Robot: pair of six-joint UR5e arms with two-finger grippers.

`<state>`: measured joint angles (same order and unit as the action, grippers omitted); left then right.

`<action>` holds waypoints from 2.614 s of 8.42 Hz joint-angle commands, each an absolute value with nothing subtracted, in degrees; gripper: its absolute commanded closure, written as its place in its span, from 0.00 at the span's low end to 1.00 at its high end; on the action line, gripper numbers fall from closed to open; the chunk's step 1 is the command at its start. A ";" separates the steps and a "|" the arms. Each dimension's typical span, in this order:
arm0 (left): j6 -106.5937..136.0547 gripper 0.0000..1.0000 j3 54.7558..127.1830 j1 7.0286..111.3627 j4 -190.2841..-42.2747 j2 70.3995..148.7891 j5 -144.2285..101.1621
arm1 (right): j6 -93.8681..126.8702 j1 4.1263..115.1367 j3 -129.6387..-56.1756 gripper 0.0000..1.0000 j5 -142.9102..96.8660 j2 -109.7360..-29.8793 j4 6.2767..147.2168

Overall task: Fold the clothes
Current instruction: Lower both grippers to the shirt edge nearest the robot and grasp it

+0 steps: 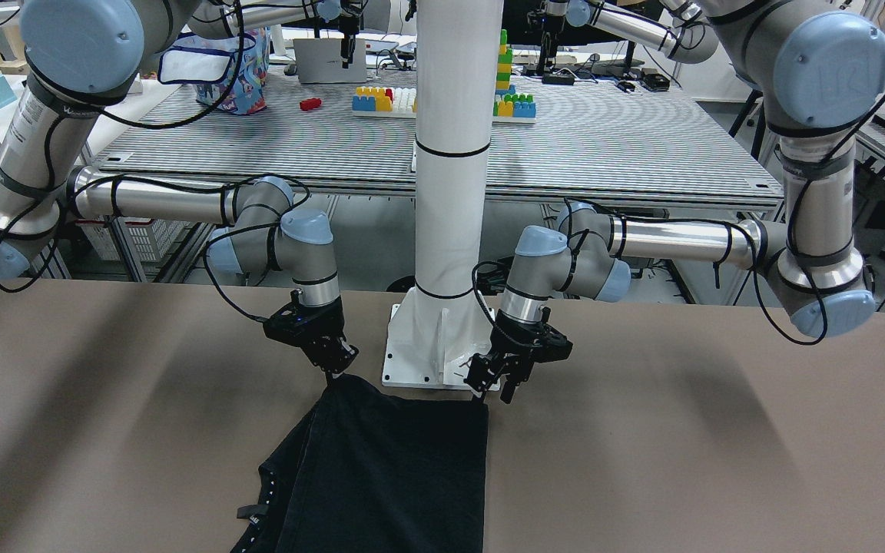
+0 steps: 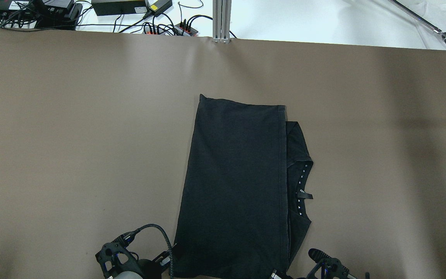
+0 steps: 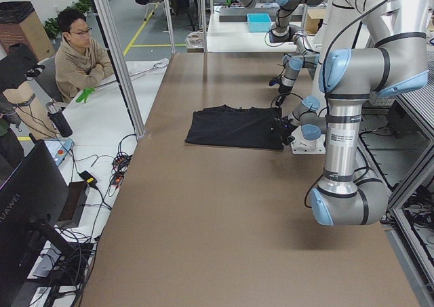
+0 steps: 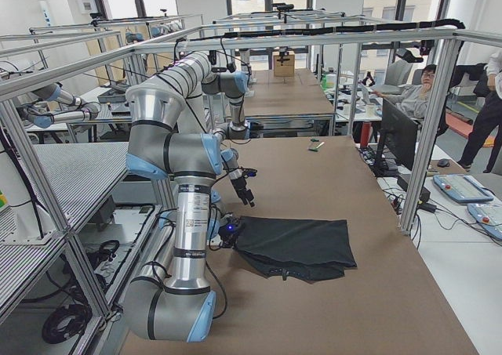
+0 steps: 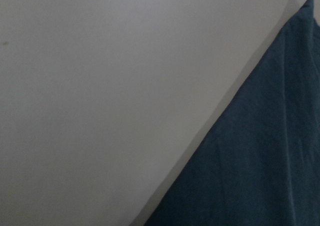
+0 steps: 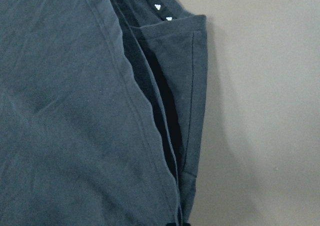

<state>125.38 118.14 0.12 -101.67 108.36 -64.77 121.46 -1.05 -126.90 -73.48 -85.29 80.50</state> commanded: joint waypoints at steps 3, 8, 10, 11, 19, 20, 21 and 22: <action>126.73 0.34 113.92 -0.44 -102.22 110.30 -64.60 | 121.38 -1.05 -126.74 1.00 -73.48 -85.25 80.51; 128.06 0.34 110.66 -0.62 -104.24 110.65 -64.60 | 121.38 -1.05 -126.65 1.00 -73.48 -85.16 80.51; 129.10 0.34 110.57 -0.70 -104.24 110.65 -64.60 | 121.38 -1.05 -126.65 1.00 -73.48 -85.08 80.51; 129.20 0.36 110.57 -0.62 -104.24 110.65 -64.77 | 121.38 -1.05 -126.65 1.00 -73.48 -84.99 80.51; 128.51 1.00 116.00 0.86 -103.36 110.04 -71.26 | 120.24 0.17 -128.14 1.00 -73.91 -84.82 80.51; 126.58 1.00 116.80 4.27 -103.36 110.56 -74.50 | 117.97 2.44 -128.23 1.00 -75.05 -84.12 80.51; 125.43 1.00 117.59 8.57 -103.45 110.65 -79.14 | 113.51 7.94 -128.06 1.00 -80.28 -81.50 80.51; 123.33 1.00 117.68 12.27 -103.45 111.35 -82.41 | 109.12 14.44 -127.71 1.00 -87.55 -80.08 80.51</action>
<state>126.65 116.72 5.27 -103.43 110.52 -75.63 116.46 4.52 -128.00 -77.37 -83.10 80.51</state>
